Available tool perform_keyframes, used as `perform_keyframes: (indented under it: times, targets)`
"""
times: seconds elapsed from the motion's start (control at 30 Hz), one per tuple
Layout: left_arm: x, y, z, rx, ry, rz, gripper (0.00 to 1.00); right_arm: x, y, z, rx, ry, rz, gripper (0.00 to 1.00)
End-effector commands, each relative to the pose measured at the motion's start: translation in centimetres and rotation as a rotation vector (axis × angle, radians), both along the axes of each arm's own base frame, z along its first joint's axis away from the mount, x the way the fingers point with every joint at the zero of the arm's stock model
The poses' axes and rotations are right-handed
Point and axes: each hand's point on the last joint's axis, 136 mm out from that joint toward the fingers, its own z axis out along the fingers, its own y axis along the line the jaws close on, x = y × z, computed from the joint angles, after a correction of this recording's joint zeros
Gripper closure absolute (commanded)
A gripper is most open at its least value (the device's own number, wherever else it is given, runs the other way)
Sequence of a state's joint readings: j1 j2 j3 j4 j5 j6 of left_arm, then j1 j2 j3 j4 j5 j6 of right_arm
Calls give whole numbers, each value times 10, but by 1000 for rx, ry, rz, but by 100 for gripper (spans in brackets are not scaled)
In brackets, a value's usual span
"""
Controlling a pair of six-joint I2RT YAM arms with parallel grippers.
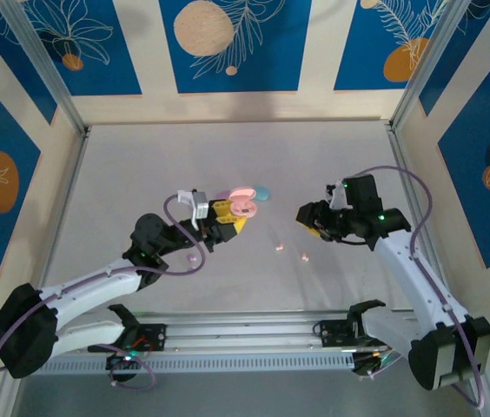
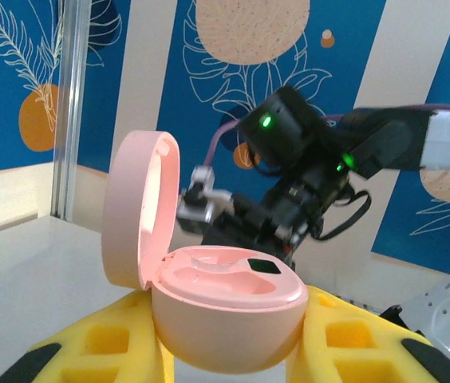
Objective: Insert wireless bluetooth earbuds into charging case
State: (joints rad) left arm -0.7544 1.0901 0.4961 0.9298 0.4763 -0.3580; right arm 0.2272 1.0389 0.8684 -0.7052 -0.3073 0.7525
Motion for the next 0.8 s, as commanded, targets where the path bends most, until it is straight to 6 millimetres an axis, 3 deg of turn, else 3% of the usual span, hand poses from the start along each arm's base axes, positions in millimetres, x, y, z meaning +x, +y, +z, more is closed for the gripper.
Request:
perform_keyframes:
  times: [0.0, 0.2, 0.47, 0.77]
  targets:
    - [-4, 4, 15, -53, -37, 2, 81, -21, -3, -38, -68, 164, 4, 54]
    - [-6, 5, 17, -45, -37, 1, 81, -29, -28, -90, -246, 271, -65, 55]
    - [-8, 6, 18, -39, -38, 2, 81, -16, -41, -112, -413, 277, 10, 63]
    - [-9, 6, 18, -33, -37, -1, 81, -9, -41, -131, -681, 341, 206, 59]
